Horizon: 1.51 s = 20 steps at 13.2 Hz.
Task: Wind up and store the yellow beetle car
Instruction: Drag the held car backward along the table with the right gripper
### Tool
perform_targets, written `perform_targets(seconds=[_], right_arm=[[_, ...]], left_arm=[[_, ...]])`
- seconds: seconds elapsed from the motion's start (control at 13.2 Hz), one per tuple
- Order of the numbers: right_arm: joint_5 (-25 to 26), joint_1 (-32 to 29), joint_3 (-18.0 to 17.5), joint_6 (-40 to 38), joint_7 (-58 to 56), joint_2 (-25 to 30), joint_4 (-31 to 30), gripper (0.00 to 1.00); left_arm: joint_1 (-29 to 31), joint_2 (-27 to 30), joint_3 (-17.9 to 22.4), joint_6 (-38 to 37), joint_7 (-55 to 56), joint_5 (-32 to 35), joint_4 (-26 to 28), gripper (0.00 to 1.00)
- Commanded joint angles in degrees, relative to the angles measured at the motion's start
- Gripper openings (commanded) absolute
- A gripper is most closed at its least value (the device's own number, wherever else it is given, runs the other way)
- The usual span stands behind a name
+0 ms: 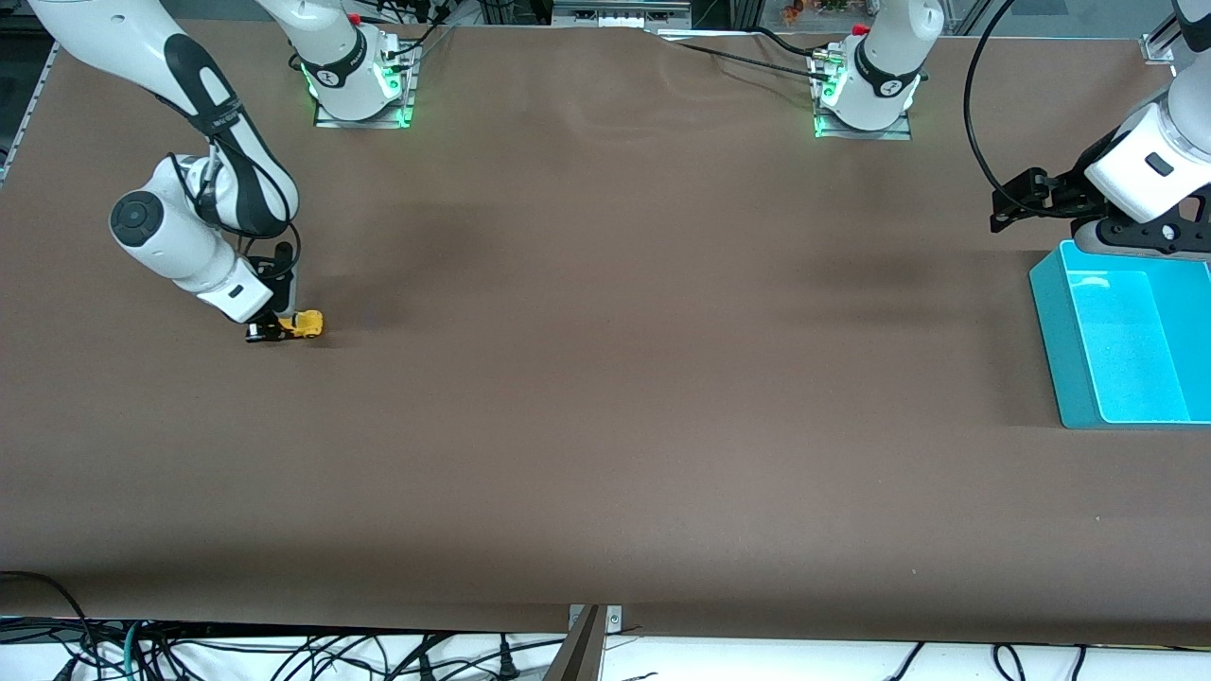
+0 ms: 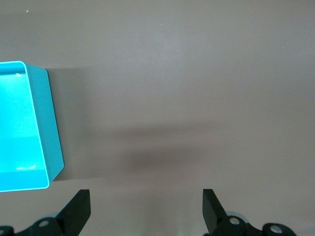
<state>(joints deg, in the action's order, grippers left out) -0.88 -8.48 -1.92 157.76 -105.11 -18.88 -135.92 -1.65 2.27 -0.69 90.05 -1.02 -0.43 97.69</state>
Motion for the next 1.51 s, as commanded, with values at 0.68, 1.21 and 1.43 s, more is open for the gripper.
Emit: perform_targets(seconds=[0.68, 1.21, 1.43], right_arm=[[-0.44, -10.32, -0.36, 0.97, -11.33, -4.58, -0.14, 0.32], [-0.53, -12.44, -0.71, 0.97, -12.57, -4.93, 0.74, 0.34], [-3.59, -12.44, -2.2, 0.62, -12.22, -4.85, 1.53, 0.54]], left_arm=[[-0.11, -0.86, -0.02, -1.28, 0.76, 0.96, -1.98, 1.0], [-0.28, -0.86, -0.28, -1.28, 0.85, 0.96, -1.98, 1.0], [-0.28, -0.86, -0.19, -1.37, 0.32, 0.96, -1.98, 1.0]])
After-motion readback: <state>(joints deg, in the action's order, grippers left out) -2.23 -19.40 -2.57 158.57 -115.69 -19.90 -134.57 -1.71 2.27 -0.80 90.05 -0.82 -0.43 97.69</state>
